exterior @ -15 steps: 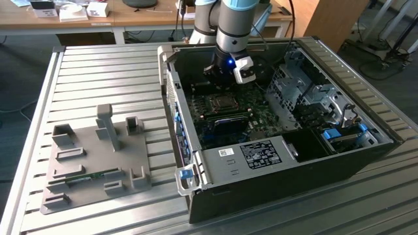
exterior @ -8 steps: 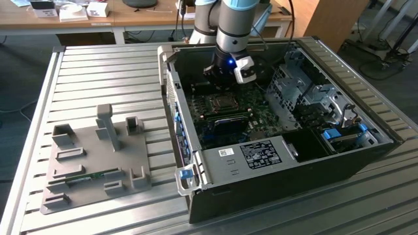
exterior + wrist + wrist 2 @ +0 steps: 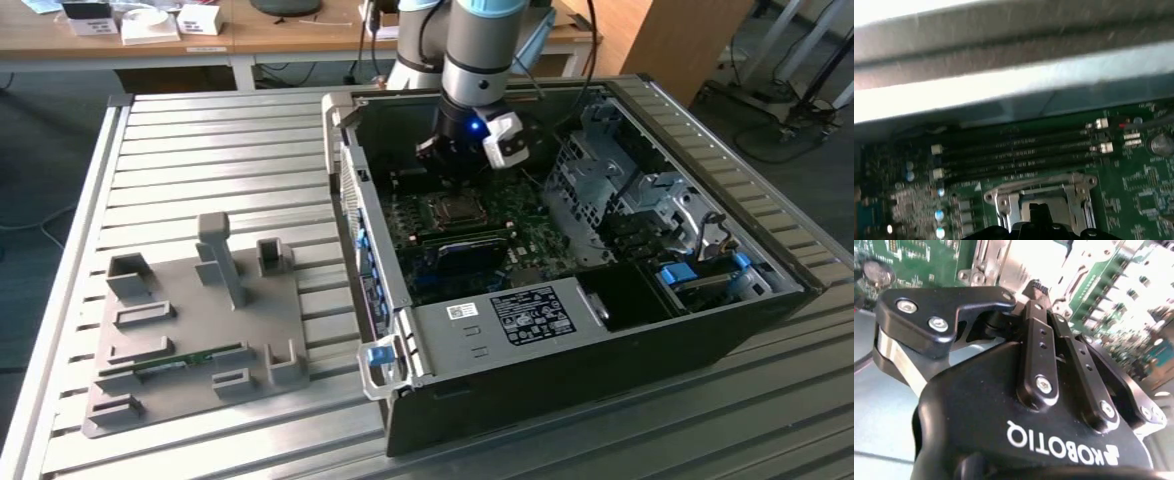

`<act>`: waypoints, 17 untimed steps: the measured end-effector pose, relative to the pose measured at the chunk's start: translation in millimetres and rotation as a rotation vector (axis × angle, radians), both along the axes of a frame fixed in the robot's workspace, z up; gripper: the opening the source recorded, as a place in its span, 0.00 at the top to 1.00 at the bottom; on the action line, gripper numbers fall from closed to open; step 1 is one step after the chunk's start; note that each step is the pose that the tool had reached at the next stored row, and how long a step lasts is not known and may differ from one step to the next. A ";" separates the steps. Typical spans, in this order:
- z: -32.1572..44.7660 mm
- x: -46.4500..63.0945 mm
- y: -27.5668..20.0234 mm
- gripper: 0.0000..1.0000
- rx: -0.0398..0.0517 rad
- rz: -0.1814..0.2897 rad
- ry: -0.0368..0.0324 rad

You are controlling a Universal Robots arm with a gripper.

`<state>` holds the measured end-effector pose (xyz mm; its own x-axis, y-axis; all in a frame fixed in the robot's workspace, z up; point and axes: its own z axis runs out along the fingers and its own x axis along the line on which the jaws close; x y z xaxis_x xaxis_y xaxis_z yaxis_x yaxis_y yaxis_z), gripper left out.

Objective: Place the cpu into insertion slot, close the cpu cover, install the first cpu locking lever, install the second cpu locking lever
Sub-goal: 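Install the first cpu locking lever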

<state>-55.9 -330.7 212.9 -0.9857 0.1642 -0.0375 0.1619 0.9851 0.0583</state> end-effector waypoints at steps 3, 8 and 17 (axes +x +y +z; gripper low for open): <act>0.0 0.0 -0.1 0.89 -0.0193 0.004 0.0000; -0.1 1.2 0.0 0.89 -0.0182 0.030 -0.0022; -0.5 2.3 0.0 0.89 -0.0183 0.090 -0.0048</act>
